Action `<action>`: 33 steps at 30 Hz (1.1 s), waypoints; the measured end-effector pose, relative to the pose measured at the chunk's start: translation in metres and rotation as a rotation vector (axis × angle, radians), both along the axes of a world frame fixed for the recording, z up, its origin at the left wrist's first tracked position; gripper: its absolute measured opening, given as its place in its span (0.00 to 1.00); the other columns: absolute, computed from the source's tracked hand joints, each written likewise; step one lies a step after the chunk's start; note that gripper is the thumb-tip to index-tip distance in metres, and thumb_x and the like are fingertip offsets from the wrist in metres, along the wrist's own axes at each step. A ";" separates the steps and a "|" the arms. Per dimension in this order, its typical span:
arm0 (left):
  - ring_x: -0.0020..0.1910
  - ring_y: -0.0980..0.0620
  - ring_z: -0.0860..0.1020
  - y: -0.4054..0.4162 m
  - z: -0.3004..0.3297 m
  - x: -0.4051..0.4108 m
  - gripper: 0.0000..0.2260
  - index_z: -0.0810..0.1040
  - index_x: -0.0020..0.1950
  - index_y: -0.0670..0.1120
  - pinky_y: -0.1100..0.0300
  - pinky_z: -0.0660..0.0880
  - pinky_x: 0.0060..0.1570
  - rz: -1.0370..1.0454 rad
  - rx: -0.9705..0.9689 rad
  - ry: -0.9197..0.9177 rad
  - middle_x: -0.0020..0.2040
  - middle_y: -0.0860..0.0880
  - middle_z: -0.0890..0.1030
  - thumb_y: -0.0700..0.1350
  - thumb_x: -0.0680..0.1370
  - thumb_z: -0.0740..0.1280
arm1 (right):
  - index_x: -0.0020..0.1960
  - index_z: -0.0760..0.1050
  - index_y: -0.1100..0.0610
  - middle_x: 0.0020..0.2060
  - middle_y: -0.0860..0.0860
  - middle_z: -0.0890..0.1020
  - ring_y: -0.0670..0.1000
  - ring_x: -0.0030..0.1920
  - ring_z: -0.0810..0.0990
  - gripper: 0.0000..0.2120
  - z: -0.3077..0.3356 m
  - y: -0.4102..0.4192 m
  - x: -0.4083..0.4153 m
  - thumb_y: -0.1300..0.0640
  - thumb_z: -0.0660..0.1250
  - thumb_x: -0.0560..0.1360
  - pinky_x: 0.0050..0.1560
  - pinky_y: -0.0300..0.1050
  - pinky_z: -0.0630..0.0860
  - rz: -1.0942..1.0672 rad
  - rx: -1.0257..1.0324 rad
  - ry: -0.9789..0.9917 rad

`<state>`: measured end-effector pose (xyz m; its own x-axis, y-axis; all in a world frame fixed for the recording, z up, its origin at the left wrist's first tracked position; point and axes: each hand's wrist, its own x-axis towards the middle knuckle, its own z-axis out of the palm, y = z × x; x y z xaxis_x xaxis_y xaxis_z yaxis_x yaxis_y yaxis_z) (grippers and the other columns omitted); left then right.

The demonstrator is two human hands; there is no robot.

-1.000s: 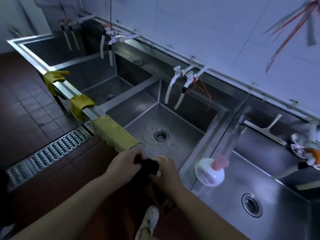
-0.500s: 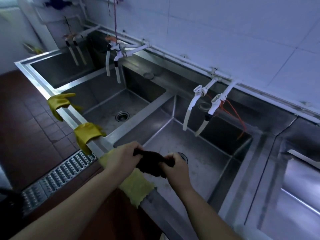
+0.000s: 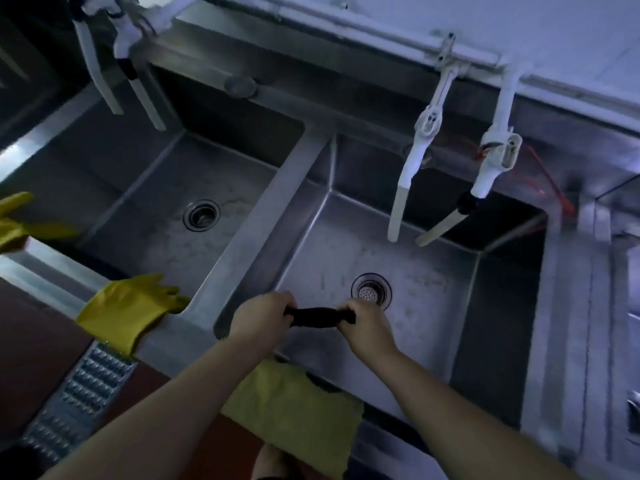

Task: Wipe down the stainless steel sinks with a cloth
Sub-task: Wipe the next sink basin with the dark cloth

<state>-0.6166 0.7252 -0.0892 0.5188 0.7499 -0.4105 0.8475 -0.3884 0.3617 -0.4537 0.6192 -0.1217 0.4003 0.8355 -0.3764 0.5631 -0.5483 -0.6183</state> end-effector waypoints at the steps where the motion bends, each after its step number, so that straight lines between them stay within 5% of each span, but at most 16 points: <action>1: 0.43 0.50 0.78 0.006 -0.013 -0.001 0.05 0.78 0.50 0.51 0.61 0.66 0.35 -0.051 -0.041 0.029 0.45 0.52 0.81 0.44 0.76 0.64 | 0.49 0.79 0.55 0.45 0.50 0.80 0.50 0.46 0.77 0.06 -0.011 0.001 -0.005 0.58 0.66 0.73 0.40 0.43 0.69 -0.016 -0.056 0.005; 5: 0.43 0.48 0.76 0.028 -0.055 -0.003 0.06 0.75 0.51 0.46 0.59 0.67 0.35 -0.237 -0.184 0.136 0.47 0.47 0.78 0.42 0.78 0.59 | 0.47 0.75 0.52 0.44 0.51 0.79 0.50 0.43 0.76 0.04 -0.047 0.009 -0.021 0.57 0.65 0.73 0.35 0.40 0.66 -0.103 -0.267 0.153; 9: 0.52 0.46 0.76 0.045 -0.082 0.004 0.11 0.74 0.56 0.45 0.59 0.70 0.46 -0.310 -0.304 0.225 0.53 0.46 0.77 0.38 0.78 0.56 | 0.55 0.75 0.53 0.47 0.54 0.80 0.54 0.44 0.80 0.13 -0.071 0.019 -0.030 0.59 0.64 0.71 0.41 0.44 0.76 -0.220 -0.440 0.325; 12: 0.58 0.45 0.76 0.059 -0.085 0.015 0.14 0.73 0.61 0.44 0.56 0.74 0.54 -0.395 -0.227 0.232 0.60 0.45 0.76 0.34 0.78 0.56 | 0.69 0.68 0.55 0.63 0.56 0.74 0.56 0.59 0.76 0.21 -0.083 0.021 -0.030 0.59 0.62 0.76 0.57 0.47 0.75 -0.207 -0.460 0.248; 15: 0.55 0.46 0.76 0.079 -0.075 0.025 0.15 0.73 0.60 0.44 0.55 0.73 0.50 -0.570 0.006 0.151 0.57 0.46 0.76 0.34 0.75 0.60 | 0.70 0.67 0.55 0.66 0.55 0.73 0.55 0.62 0.74 0.21 -0.092 0.023 -0.026 0.59 0.60 0.78 0.60 0.46 0.73 -0.174 -0.451 0.178; 20: 0.39 0.43 0.79 0.119 -0.046 0.049 0.11 0.79 0.39 0.43 0.57 0.74 0.39 -0.857 0.338 -0.072 0.36 0.45 0.80 0.34 0.59 0.70 | 0.61 0.74 0.51 0.59 0.53 0.77 0.57 0.60 0.75 0.14 -0.105 0.022 -0.028 0.56 0.55 0.80 0.62 0.48 0.71 0.075 -0.421 0.122; 22: 0.34 0.45 0.80 0.132 -0.036 0.060 0.10 0.79 0.32 0.45 0.60 0.75 0.38 -0.985 0.461 -0.089 0.30 0.47 0.79 0.36 0.53 0.72 | 0.65 0.73 0.49 0.63 0.52 0.76 0.56 0.61 0.75 0.16 -0.116 0.026 -0.029 0.55 0.57 0.80 0.62 0.49 0.71 0.211 -0.417 0.104; 27: 0.43 0.42 0.81 0.177 -0.029 0.092 0.07 0.82 0.36 0.39 0.53 0.75 0.51 -0.913 0.548 -0.137 0.34 0.41 0.82 0.35 0.60 0.69 | 0.74 0.61 0.54 0.76 0.53 0.56 0.54 0.76 0.55 0.22 -0.151 0.040 -0.036 0.59 0.57 0.81 0.74 0.47 0.53 0.723 -0.371 -0.039; 29: 0.50 0.41 0.80 0.189 -0.035 0.101 0.08 0.83 0.42 0.37 0.52 0.68 0.60 -0.851 0.529 -0.113 0.40 0.39 0.82 0.35 0.66 0.66 | 0.75 0.60 0.57 0.77 0.57 0.51 0.57 0.77 0.50 0.22 -0.165 0.042 -0.040 0.62 0.54 0.82 0.75 0.47 0.49 0.806 -0.271 -0.073; 31: 0.57 0.43 0.76 0.193 -0.047 0.102 0.11 0.83 0.48 0.40 0.54 0.54 0.69 -0.799 0.528 -0.073 0.45 0.41 0.83 0.37 0.71 0.64 | 0.74 0.61 0.61 0.76 0.61 0.51 0.62 0.76 0.51 0.22 -0.176 0.043 -0.044 0.65 0.55 0.81 0.75 0.53 0.50 0.850 -0.184 -0.101; 33: 0.53 0.44 0.77 0.194 -0.056 0.102 0.10 0.84 0.46 0.42 0.57 0.50 0.71 -0.750 0.553 -0.077 0.42 0.44 0.84 0.37 0.71 0.64 | 0.70 0.68 0.61 0.73 0.61 0.60 0.63 0.73 0.60 0.21 -0.189 0.045 -0.050 0.64 0.61 0.77 0.72 0.58 0.58 0.868 -0.054 -0.199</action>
<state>-0.5145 0.9190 -0.1448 0.9574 0.2862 -0.0395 0.2866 -0.9580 0.0071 -0.5035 0.6645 -0.3104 -0.3032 0.8578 -0.4151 0.8877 0.0959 -0.4504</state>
